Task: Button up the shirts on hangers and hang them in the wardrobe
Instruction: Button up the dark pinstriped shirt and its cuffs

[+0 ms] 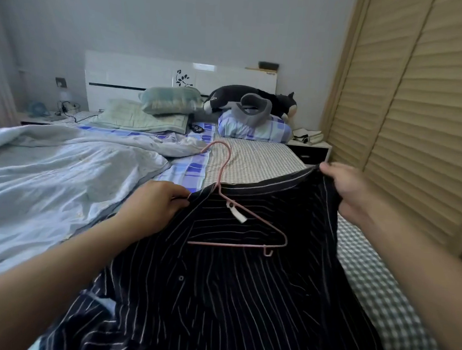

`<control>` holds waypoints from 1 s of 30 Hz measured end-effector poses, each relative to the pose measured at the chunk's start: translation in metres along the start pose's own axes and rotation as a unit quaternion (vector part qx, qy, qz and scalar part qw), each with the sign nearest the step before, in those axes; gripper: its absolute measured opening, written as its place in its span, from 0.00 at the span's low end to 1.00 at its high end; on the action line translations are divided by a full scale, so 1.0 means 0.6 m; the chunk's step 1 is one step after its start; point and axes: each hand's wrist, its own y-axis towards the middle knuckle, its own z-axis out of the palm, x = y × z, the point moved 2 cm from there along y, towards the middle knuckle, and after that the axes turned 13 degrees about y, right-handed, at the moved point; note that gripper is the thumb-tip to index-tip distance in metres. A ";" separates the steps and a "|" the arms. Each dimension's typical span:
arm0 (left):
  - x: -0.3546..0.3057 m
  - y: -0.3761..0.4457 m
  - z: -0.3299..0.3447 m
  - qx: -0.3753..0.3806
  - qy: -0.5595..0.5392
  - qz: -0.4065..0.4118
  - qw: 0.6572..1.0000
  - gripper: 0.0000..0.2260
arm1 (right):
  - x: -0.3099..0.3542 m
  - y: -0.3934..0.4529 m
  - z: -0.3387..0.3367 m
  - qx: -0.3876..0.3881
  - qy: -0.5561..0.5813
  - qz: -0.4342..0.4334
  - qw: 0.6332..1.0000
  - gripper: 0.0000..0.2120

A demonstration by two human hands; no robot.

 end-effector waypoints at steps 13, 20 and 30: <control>-0.087 0.119 -0.017 0.019 0.014 0.028 0.999 0.05 | 0.058 -0.038 0.060 -0.133 -0.254 -0.305 0.908 0.09; -0.052 0.142 0.038 0.011 0.026 -0.078 0.997 0.07 | 0.013 -0.027 0.056 0.006 -0.299 -0.251 0.921 0.09; -0.010 0.250 0.199 0.024 0.089 -0.096 0.991 0.12 | -0.172 0.042 -0.020 0.125 -0.603 0.044 0.787 0.31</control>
